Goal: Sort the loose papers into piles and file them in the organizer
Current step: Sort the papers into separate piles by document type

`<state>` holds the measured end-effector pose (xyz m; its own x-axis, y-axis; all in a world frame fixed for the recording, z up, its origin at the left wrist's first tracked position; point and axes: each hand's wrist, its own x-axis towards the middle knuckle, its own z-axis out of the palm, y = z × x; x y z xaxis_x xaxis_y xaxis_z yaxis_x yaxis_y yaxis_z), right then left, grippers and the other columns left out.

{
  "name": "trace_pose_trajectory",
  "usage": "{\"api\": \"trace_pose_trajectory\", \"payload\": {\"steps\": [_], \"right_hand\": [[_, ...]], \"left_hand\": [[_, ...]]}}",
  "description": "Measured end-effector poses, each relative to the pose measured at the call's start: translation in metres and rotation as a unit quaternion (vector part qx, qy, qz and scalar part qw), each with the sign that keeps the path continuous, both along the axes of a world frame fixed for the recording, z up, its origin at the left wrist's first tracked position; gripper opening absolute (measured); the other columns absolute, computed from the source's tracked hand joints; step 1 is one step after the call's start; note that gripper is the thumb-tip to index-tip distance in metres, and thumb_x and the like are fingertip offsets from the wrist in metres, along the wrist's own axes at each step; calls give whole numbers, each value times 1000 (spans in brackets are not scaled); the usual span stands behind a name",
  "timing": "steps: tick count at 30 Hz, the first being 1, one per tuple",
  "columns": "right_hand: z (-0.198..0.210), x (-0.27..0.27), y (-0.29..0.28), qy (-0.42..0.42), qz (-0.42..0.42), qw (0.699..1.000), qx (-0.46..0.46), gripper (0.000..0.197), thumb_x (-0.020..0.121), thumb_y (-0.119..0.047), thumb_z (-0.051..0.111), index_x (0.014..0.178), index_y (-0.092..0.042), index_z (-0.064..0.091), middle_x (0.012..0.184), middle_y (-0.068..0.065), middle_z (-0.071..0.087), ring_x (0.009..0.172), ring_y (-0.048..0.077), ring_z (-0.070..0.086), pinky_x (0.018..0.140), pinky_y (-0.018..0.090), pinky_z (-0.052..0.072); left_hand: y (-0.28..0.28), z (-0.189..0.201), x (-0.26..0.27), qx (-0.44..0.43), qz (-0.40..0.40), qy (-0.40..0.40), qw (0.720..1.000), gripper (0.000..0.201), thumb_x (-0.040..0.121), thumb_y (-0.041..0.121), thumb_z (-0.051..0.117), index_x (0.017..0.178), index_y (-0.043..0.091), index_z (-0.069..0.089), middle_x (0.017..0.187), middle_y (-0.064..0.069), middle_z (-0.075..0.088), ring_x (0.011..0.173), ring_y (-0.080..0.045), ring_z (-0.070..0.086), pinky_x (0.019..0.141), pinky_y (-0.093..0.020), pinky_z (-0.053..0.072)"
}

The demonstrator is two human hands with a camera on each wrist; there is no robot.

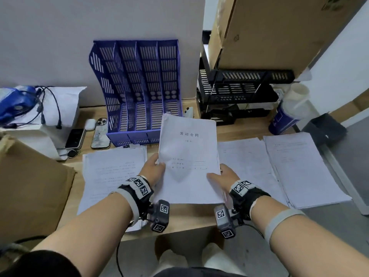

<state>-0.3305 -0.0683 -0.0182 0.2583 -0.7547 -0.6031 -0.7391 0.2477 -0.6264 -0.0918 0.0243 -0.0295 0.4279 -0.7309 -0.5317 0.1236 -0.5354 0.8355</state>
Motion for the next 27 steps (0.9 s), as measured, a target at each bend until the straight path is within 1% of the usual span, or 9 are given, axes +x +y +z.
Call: {"api": "trace_pose_trajectory", "payload": {"steps": [4,7,11,15,18,21,24,25,27], "right_hand": [[9,-52,-16,19,-60,996,-69,31,89,-10,54,120,-10,53,117,10,65,105,28,61,88,31,48],[10,-112,-32,43,-87,991,-92,29,89,-4,50,117,-9,52,114,7,61,103,25,60,85,27,44],[5,-195,-64,98,-147,979,-104,28,86,-2,48,113,-10,54,115,11,61,92,27,60,76,24,41],[7,-266,-101,149,-166,970,-99,29,86,-1,46,111,-10,56,107,12,58,86,27,53,74,24,38],[9,-304,-128,179,-155,965,-109,30,86,0,47,111,-13,58,105,11,60,92,30,56,78,27,39],[15,-327,-146,204,-169,958,-114,29,87,0,47,108,-16,59,99,8,60,89,27,53,80,26,40],[11,-335,-157,212,-207,947,-127,35,85,-5,52,117,-17,55,114,11,60,107,34,58,90,32,45],[11,-333,-158,221,-207,944,-132,40,84,-6,53,123,-18,53,121,14,58,111,36,57,91,35,47],[8,-324,-159,229,-195,944,-135,45,84,-8,54,128,-18,50,127,18,55,115,39,55,92,39,48]], "left_hand": [[-46,-2,-49,0,-80,-9,997,42,86,11,51,125,25,56,114,-11,71,99,-33,69,92,-52,55],[-79,-10,-107,28,-137,-20,990,35,89,11,51,124,13,51,116,-14,67,101,-33,66,94,-50,54],[-117,-10,-182,65,-196,33,978,25,87,4,56,112,6,55,104,-16,66,92,-36,68,83,-51,59],[-150,-7,-246,84,-234,44,968,11,90,-6,54,93,4,54,88,-21,62,65,-27,63,57,-33,61],[-172,-8,-284,83,-257,55,961,12,92,-5,49,88,4,57,83,-18,64,64,-24,65,65,-35,61],[-186,-10,-314,80,-299,91,946,22,96,1,45,95,9,65,86,-9,70,70,-19,68,68,-29,58],[-191,-12,-327,89,-321,108,937,14,97,8,53,91,16,63,93,-7,70,78,-19,67,79,-32,55],[-192,-13,-327,92,-317,109,938,8,96,9,57,94,16,60,98,-9,71,80,-19,66,80,-33,55],[-189,-17,-321,94,-303,96,943,20,93,12,62,113,13,59,109,-13,72,84,-18,67,76,-30,56]]}}
